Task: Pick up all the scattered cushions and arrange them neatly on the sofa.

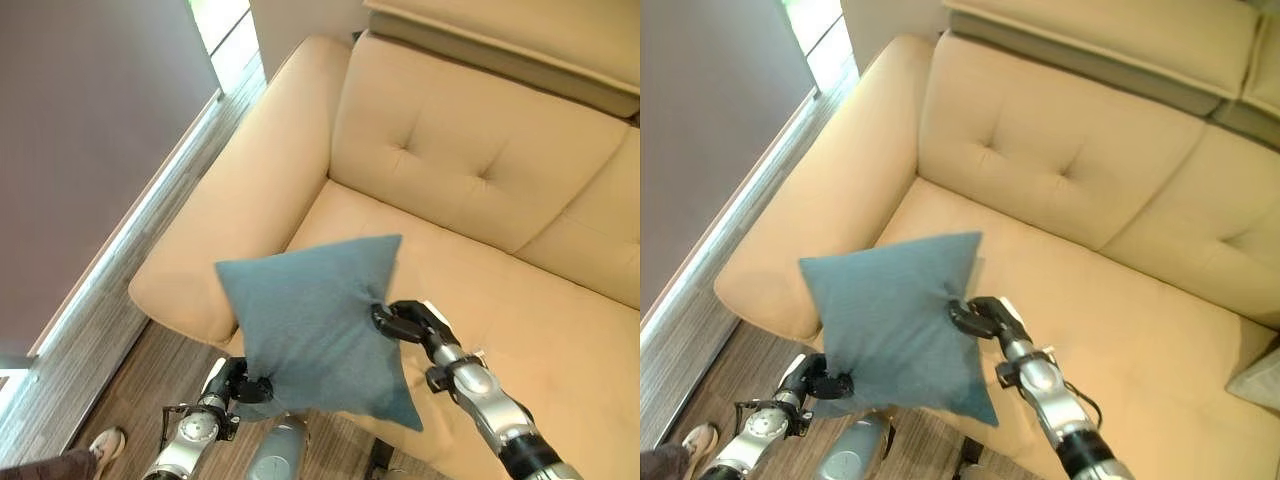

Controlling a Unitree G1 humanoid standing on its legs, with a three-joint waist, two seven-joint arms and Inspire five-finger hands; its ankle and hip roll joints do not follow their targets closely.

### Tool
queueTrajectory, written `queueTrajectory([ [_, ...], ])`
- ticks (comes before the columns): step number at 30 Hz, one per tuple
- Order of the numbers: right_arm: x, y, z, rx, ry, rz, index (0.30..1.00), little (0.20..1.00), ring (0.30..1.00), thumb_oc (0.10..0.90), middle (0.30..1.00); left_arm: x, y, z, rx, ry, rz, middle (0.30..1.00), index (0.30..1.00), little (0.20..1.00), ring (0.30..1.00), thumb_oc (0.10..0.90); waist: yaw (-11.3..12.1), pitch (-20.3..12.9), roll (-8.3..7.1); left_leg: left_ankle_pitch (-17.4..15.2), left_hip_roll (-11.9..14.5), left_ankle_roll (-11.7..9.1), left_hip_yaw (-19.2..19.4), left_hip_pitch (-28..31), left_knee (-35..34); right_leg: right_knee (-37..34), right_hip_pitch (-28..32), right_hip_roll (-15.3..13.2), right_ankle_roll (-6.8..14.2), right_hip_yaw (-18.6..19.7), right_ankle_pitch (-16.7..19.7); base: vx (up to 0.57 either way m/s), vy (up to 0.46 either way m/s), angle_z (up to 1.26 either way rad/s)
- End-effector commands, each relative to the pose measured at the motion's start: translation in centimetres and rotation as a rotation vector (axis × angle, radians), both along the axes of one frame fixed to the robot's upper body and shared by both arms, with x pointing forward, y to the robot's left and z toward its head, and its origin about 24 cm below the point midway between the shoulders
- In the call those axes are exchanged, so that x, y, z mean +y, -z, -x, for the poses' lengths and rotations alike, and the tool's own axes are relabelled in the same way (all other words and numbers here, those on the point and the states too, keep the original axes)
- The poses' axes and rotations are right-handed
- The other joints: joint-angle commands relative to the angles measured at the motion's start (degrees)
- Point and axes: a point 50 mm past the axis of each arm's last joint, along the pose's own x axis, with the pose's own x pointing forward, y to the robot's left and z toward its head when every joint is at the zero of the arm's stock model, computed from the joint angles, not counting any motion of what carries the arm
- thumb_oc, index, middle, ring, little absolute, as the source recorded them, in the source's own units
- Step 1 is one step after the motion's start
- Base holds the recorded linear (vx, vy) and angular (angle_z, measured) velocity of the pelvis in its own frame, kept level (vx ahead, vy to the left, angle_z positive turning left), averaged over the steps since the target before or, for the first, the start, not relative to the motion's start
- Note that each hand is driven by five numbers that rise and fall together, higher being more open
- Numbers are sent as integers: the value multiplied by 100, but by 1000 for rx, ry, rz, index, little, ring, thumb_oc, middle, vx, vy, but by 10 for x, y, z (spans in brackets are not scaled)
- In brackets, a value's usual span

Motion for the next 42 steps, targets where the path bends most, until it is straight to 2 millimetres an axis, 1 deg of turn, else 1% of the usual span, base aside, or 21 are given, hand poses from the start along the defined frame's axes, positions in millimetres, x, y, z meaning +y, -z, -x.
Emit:
queueTrajectory([
  [1,-11,-40,-5,-249,74,11,300,300,300,400,300,-21,-37,-36,-261,29,23,300,300,300,300,400,-440,-837,45,-975,300,-107,481,347,72,417,-183,-339,161,290,-83,-8,-41,-53],
  [7,-26,-41,8,-268,158,46,300,300,300,400,300,-32,-49,-42,-329,20,57,300,300,300,300,400,-815,-911,142,-1099,421,-57,900,697,49,522,-254,-333,155,808,-99,-3,-36,-52],
  [11,-27,-40,10,-276,189,44,300,300,300,400,300,-42,-55,-46,-365,20,89,300,300,300,300,400,-1047,-889,226,-1157,547,-32,1401,926,30,521,-403,-299,183,1178,17,-47,-65,-59],
  [13,-27,-40,8,-285,213,51,300,300,300,400,300,-46,-60,-49,-386,27,105,300,300,300,300,400,-1031,-811,282,-1156,675,-62,1697,1003,39,669,-558,-353,249,998,95,-87,-151,-83],
  [15,-29,-35,11,-269,237,58,300,300,300,400,300,-50,-61,-48,-391,64,100,300,300,300,300,400,-1076,-864,296,-1133,828,-141,1969,1136,15,738,-503,-428,275,708,82,-23,-236,-122],
  [17,-32,-33,12,-263,259,67,300,300,300,400,300,-52,-61,-47,-390,69,100,300,300,300,300,400,-1116,-871,302,-1090,871,-177,1975,1162,23,786,-488,-404,254,699,27,8,-174,-71],
  [20,-37,-33,15,-262,290,76,300,300,300,400,300,-55,-62,-49,-393,82,102,300,300,300,300,400,-1270,-898,354,-971,1040,-270,1911,1202,14,929,-450,-151,119,860,-198,-13,-273,6],
  [25,-33,-34,14,-266,270,61,300,300,300,400,300,-55,-63,-49,-392,89,95,300,300,300,300,400,-1310,-886,396,-877,1259,-345,1898,1238,96,1075,-407,96,-70,891,-390,-14,-159,-5],
  [26,-32,-35,13,-270,258,62,300,300,300,400,300,-55,-64,-49,-395,91,94,300,300,300,300,400,-1303,-851,376,-921,1294,-332,1886,1194,302,1083,-382,138,-119,905,-422,-42,-157,-1],
  [27,-29,-37,11,-278,234,77,300,300,300,400,300,-55,-65,-48,-401,91,98,300,300,300,300,400,-1234,-721,286,-1050,1264,-264,1747,988,946,1083,-313,149,-209,908,-441,-44,-154,-2],
  [28,-29,-37,11,-278,234,77,300,300,300,400,300,-54,-65,-48,-401,91,98,300,300,300,300,400,-1248,-717,287,-1080,1264,-262,1728,956,1003,1083,-309,149,-208,895,-442,-32,-134,-2],
  [29,-31,-39,7,-285,231,104,300,300,300,400,300,-55,-68,-51,-413,92,92,300,300,300,300,400,-1121,-642,213,-1047,1084,-269,1550,745,1105,1019,-203,112,-223,833,-466,-1,-33,-3],
  [30,-31,-39,7,-285,231,103,300,300,300,400,300,-55,-68,-51,-413,92,91,300,300,300,300,400,-1136,-642,207,-1047,1073,-265,1536,736,1110,1016,-198,102,-219,817,-470,68,-15,-4],
  [31,-34,-41,4,-291,238,138,300,300,300,400,300,-57,-70,-53,-420,109,79,300,300,300,300,400,-992,-674,219,-881,934,-260,1325,524,751,1055,-162,168,-198,770,-539,134,25,5],
  [32,-32,-44,2,-300,222,145,300,300,300,400,300,-57,-74,-55,-438,112,67,300,300,300,300,400,-967,-750,210,-874,892,-222,1222,615,471,1033,-130,191,-171,792,-540,190,50,20],
  [34,-30,-50,-5,-319,208,171,300,300,300,400,300,-57,-78,-58,-464,125,47,300,300,300,300,400,-910,-832,175,-865,753,-203,990,637,346,995,-91,142,-131,783,-516,159,69,20],
  [37,-29,-63,-20,-360,199,219,300,300,300,400,300,-54,-91,-70,-513,126,4,300,300,300,300,400,-875,-963,96,-841,702,-212,1058,730,147,866,-10,31,-46,734,-451,148,96,10],
  [39,-27,-82,-36,-428,184,298,300,300,300,400,300,-51,-107,-82,-580,129,-36,300,300,300,300,400,-828,-1006,34,-876,655,-191,1098,766,68,719,13,-37,3,724,-390,102,75,3],
  [40,-26,-82,-36,-430,184,298,300,300,300,400,300,-51,-107,-83,-582,128,-36,300,300,300,300,400,-830,-995,31,-879,653,-190,1101,769,70,711,19,-40,5,727,-387,52,63,1],
  [41,-21,-105,-53,-506,168,363,300,300,300,400,300,-51,-126,-93,-654,141,-68,300,300,300,300,400,-773,-996,-17,-904,627,-167,1146,747,21,624,-43,-60,35,778,-315,15,33,1],
  [42,-21,-105,-53,-508,168,363,300,300,300,400,300,-51,-126,-93,-655,140,-68,300,300,300,300,400,-772,-991,-17,-905,627,-166,1153,742,23,624,-51,-61,36,785,-313,-5,50,-6],
])
